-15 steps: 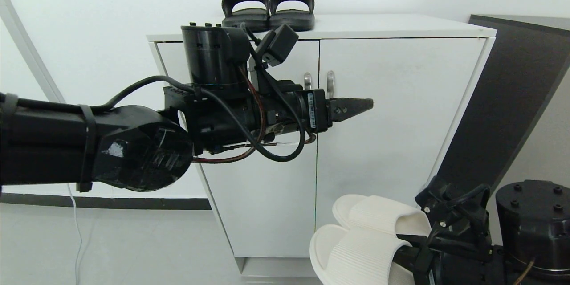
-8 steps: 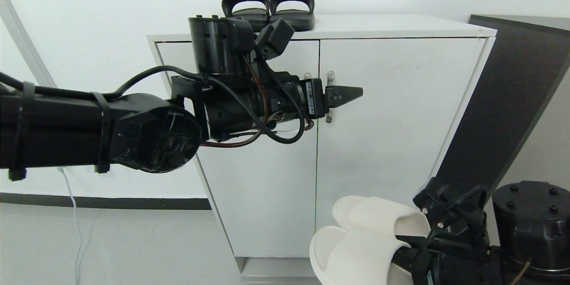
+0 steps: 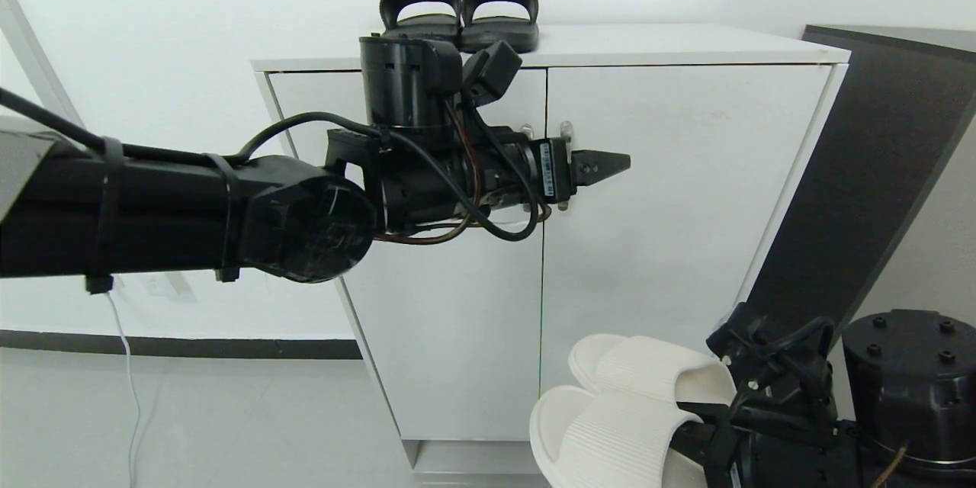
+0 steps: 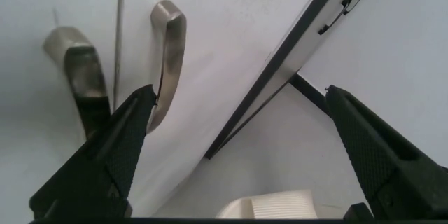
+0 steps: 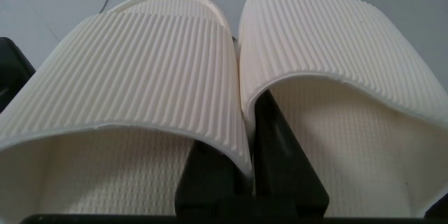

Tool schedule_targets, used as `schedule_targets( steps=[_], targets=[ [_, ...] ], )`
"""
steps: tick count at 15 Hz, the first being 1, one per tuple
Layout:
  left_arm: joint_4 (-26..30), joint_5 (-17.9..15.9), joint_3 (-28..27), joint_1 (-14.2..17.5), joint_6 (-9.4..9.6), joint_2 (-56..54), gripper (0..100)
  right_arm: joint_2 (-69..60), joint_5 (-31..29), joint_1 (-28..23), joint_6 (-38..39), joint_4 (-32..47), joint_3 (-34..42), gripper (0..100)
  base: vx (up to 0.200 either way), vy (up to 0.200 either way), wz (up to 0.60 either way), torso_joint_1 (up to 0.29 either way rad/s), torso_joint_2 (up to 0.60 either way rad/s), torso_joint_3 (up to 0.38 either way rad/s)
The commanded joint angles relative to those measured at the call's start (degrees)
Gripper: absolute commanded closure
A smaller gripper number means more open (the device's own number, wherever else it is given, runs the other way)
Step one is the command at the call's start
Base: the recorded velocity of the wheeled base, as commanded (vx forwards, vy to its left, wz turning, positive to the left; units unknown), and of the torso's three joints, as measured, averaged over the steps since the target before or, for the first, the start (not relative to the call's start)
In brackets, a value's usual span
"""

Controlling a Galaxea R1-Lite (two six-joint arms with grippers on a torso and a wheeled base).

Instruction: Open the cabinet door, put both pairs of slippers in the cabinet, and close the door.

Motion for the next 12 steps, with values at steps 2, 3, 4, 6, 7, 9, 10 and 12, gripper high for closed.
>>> schedule_targets(
  steps=[2,3,4,6,7,9,10,12],
  targets=[
    [-0.1,0.1,-1.6,0.0,0.01,1.9,0,-0.1,0.0,0.1,0.0,-0.1,0.1,100,0.0,0.0,0.0,0.0,0.0,0.0],
    [-0.1,0.1,-2.1,0.0,-0.08,2.7,0,-0.1,0.0,0.0,0.0,-0.1,0.5,100,0.0,0.0,0.0,0.0,0.0,0.0],
    [-0.1,0.1,-2.7,0.0,-0.08,3.0,0,-0.1,0.0,0.0,0.0,-0.1,0.5,100,0.0,0.0,0.0,0.0,0.0,0.0],
    [-0.2,0.0,-2.8,0.0,-0.08,3.4,100,-0.1,0.0,0.1,0.0,-0.1,0.5,100,0.0,0.0,0.0,0.0,0.0,0.0],
    [-0.2,0.0,-2.6,0.0,-0.17,3.4,100,-0.1,0.0,0.0,0.0,-0.1,0.5,100,0.0,0.0,0.0,0.0,0.0,0.0],
    [-0.2,0.1,-2.4,0.0,-0.25,3.0,100,-0.1,0.0,0.1,0.0,-0.1,0.6,100,0.0,0.0,0.0,0.0,0.0,0.0],
    [-0.2,0.0,-0.9,0.0,-0.43,1.9,100,0.1,-0.1,0.1,-0.1,-0.1,1.2,100,0.0,0.0,0.0,0.0,0.0,0.0],
    [-0.3,0.0,2.8,-0.1,-0.43,-0.9,100,-0.1,0.7,0.1,-0.1,-0.1,1.9,100,0.0,0.0,0.0,0.0,0.0,0.0]
  ],
)
